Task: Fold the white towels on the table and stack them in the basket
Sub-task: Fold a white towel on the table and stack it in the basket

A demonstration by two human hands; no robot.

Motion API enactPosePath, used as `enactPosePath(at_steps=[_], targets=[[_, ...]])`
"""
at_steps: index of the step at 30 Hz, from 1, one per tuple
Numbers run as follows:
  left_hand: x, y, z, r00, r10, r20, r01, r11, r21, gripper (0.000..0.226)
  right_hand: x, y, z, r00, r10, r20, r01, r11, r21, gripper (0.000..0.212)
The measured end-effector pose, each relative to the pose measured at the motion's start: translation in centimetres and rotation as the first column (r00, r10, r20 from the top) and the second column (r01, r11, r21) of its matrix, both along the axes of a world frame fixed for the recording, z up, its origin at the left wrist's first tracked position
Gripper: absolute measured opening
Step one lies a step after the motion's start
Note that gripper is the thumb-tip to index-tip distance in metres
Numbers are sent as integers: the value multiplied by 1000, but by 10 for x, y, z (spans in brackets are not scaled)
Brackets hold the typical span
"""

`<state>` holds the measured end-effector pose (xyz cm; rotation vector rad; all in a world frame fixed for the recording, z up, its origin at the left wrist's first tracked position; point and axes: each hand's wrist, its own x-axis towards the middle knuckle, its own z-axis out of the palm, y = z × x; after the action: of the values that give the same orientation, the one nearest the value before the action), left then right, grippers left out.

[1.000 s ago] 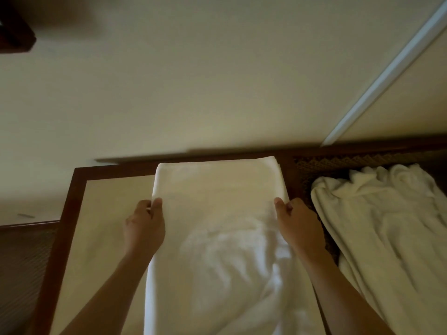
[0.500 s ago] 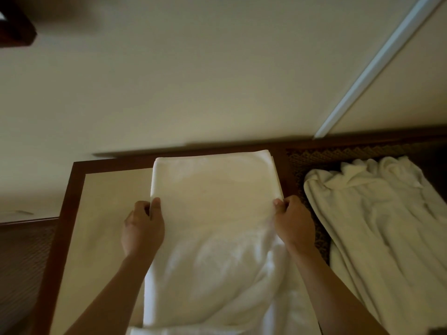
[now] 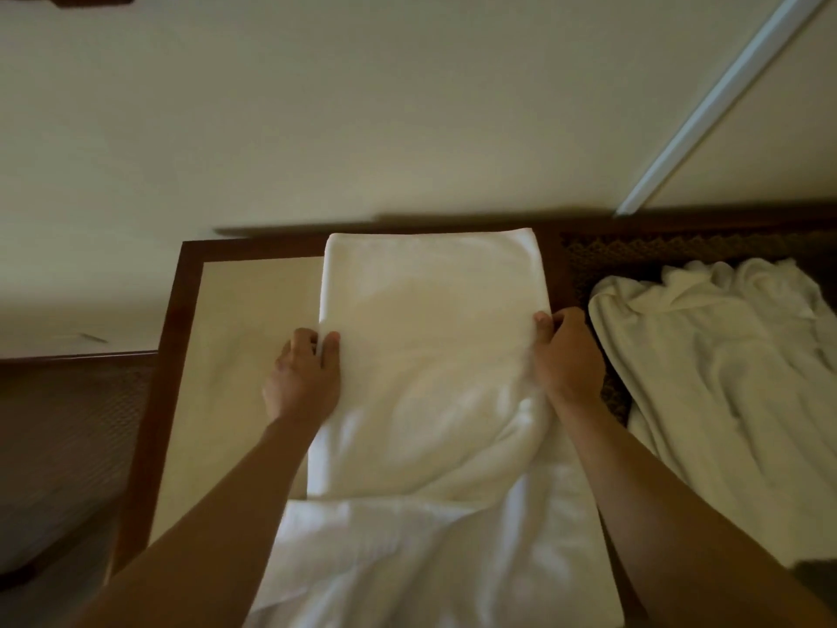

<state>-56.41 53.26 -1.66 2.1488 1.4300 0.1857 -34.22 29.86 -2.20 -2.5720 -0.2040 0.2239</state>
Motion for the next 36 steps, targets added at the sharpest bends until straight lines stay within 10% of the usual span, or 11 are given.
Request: enactPosePath(at_steps=[7,11,15,19,24,29,32,36], targets=[[-101,-22,29,965,-249,84,263,925,-274,32,-100,-25,32,995,-53,89,40,988,149,36],[-153,-29,35,821,-534,-201,471,833,-290,62,-197,-35,45,994,-3,113,-11,992,123,31],[-169,-47,51,710,-583,-394,525,812,-255,35,-257,-48,50,989,41,-143,0,961,277,29],[-187,-92,99,859,-499,-118,480,863,-155,17,-285,-57,74,820,97,-565,210,866,453,31],[-208,-208,157,664,-747,1,747,664,-45,12,-308,-92,124,560,218,-799,385,786,484,53],[-230,-283,154,507,-795,332,862,468,-194,12,-324,-167,132,804,108,-585,384,657,648,18],[-251,-285,119,709,-524,471,704,487,-517,17,-332,-210,116,818,-33,-574,476,599,644,28],[-273,-256,41,981,18,195,122,723,-680,13,-319,-235,63,795,-97,-598,442,769,462,20]])
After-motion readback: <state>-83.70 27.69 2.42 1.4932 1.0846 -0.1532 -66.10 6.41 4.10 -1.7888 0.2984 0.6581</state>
